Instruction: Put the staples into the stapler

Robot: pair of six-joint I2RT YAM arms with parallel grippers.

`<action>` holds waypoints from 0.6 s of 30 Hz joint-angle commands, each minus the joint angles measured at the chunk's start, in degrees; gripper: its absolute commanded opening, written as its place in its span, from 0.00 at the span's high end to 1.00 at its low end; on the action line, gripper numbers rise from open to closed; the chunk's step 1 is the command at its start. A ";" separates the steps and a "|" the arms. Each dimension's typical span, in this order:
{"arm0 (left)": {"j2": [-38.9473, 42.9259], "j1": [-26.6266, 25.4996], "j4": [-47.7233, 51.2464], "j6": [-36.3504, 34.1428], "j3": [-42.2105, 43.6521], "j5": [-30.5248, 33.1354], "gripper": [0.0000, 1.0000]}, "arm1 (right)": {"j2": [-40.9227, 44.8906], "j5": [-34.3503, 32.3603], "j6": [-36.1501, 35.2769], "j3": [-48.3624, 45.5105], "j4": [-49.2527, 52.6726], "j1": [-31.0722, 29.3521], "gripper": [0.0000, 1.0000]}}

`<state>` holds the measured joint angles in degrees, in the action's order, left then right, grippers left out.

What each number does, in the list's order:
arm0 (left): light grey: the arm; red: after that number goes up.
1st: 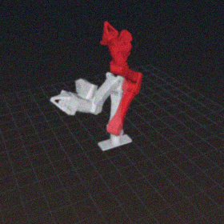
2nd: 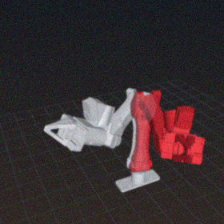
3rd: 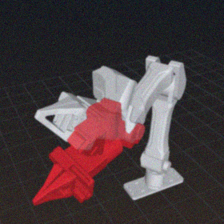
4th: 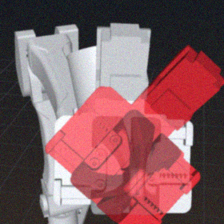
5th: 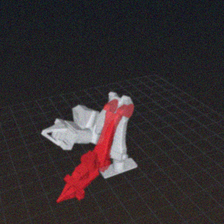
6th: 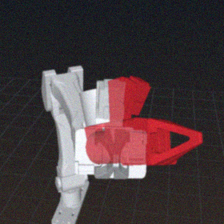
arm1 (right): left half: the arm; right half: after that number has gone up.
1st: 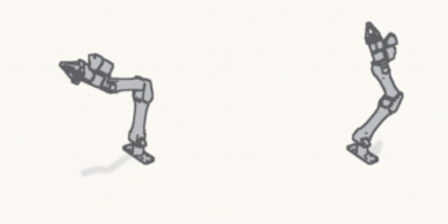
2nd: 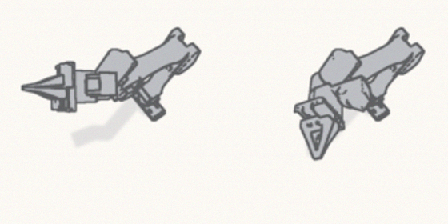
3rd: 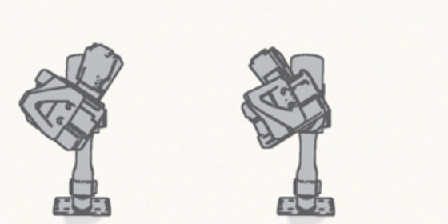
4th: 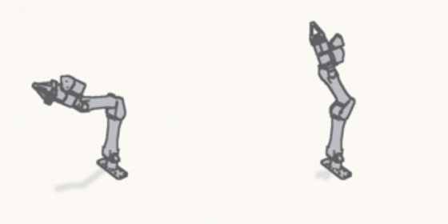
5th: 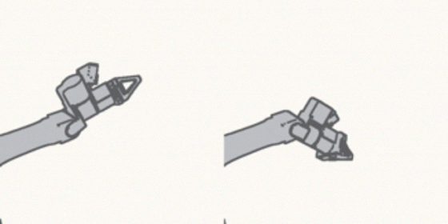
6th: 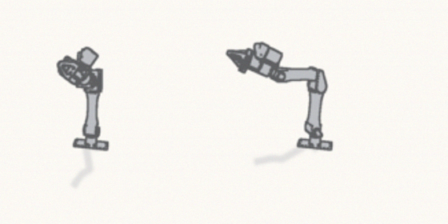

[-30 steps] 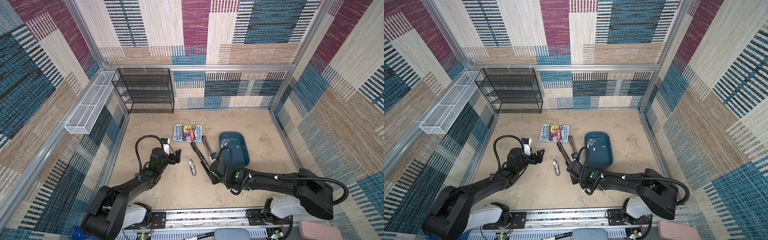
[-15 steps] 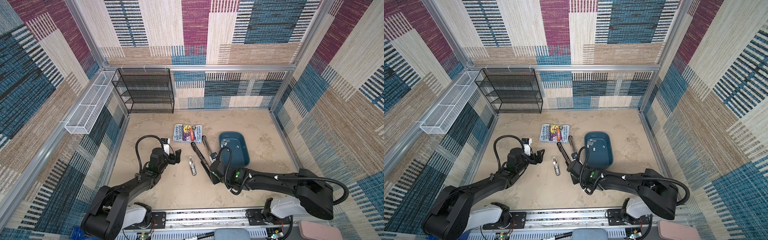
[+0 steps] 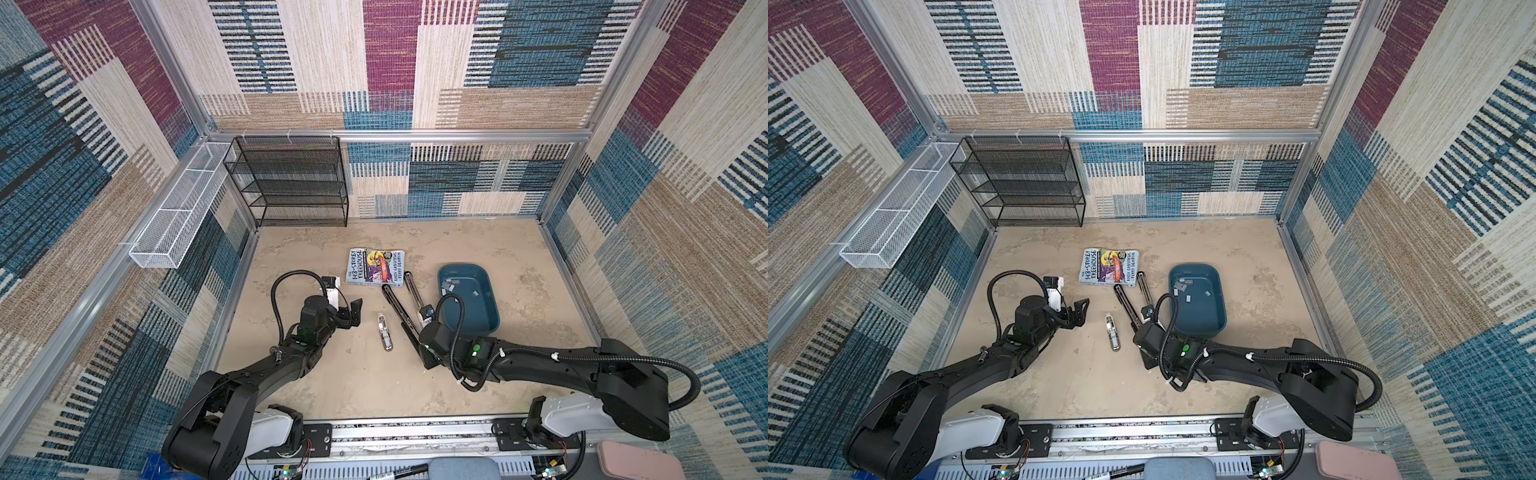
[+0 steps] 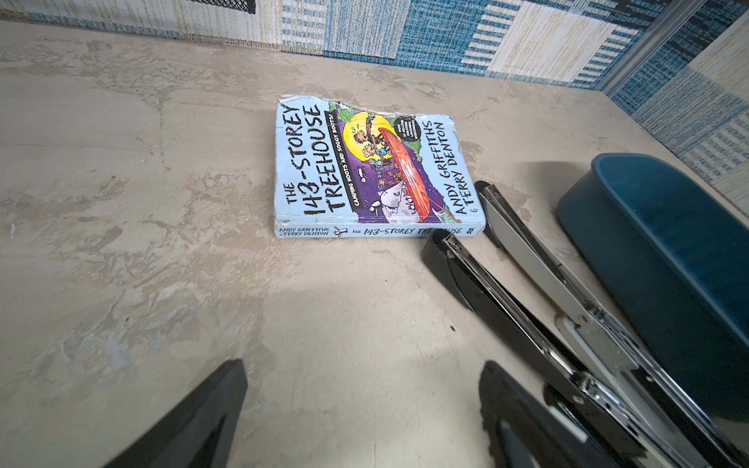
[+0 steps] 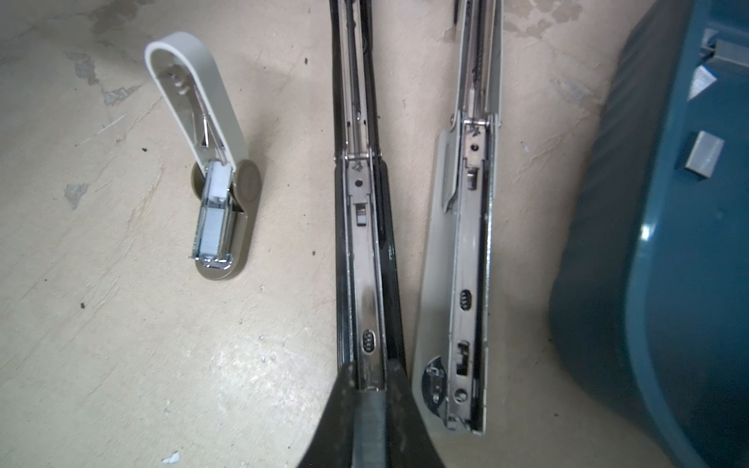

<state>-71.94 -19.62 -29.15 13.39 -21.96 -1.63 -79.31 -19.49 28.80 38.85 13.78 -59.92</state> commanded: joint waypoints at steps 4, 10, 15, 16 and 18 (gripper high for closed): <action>-0.04 -0.04 -1.03 -0.99 -0.46 0.57 0.07 | -1.15 -0.29 -0.01 0.13 -1.68 -0.12 0.94; -0.13 -0.01 -1.04 -1.04 -0.55 0.57 0.07 | -1.31 -0.39 -0.24 -0.27 -2.01 -0.14 0.94; -0.05 -0.12 -1.03 -1.00 -0.59 0.53 0.07 | -1.37 -0.47 -0.50 -0.18 -1.94 -0.19 0.94; -0.12 -0.15 -0.97 -1.00 -0.56 0.57 0.06 | -1.38 -0.53 -0.58 -0.18 -1.92 -0.12 0.94; -0.08 -0.16 -0.87 -0.99 -0.62 0.57 0.06 | -1.37 -0.78 -0.74 -0.09 -1.81 -0.18 0.94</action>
<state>-71.99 -19.68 -29.15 13.39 -22.06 -1.63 -80.55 -19.68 28.38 38.72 12.93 -59.99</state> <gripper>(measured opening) 0.934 0.147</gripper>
